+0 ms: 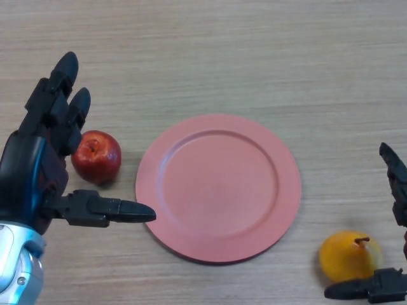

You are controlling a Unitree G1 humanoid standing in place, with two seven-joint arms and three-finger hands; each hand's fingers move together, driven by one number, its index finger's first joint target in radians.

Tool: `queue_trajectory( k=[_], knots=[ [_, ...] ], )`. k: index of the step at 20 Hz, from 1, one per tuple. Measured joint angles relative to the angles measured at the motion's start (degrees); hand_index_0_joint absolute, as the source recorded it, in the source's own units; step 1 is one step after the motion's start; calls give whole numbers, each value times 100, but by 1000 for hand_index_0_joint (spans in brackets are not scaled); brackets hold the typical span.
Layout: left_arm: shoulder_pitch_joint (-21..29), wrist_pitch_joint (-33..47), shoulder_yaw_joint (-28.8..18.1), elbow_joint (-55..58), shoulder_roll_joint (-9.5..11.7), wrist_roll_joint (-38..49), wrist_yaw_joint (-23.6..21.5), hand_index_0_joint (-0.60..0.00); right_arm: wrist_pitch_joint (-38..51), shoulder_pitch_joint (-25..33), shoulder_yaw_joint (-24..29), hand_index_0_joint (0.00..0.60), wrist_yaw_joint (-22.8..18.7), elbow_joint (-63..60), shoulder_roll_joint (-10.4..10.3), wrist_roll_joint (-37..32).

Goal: Pick up the yellow pear and place it on the plate

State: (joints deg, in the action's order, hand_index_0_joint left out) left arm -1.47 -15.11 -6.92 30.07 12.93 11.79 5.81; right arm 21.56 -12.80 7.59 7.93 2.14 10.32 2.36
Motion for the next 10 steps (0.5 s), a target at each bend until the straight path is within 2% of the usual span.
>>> queue_trajectory(
  k=[3,6,8,10],
  knots=[
    [-34,0,-3,0,-4,0,-1,0,350,160,-120,0,-328,-813,81,408],
    [-75,1,-20,1,-6,2,-1,0,480,307,-193,0,-508,-1303,96,412],
    [-131,1,-49,2,-8,6,-1,0,564,425,-195,0,-855,-1604,139,688],
    [-178,2,-72,1,-14,6,-2,0,692,525,-231,0,-885,-1977,195,848]
  ],
)
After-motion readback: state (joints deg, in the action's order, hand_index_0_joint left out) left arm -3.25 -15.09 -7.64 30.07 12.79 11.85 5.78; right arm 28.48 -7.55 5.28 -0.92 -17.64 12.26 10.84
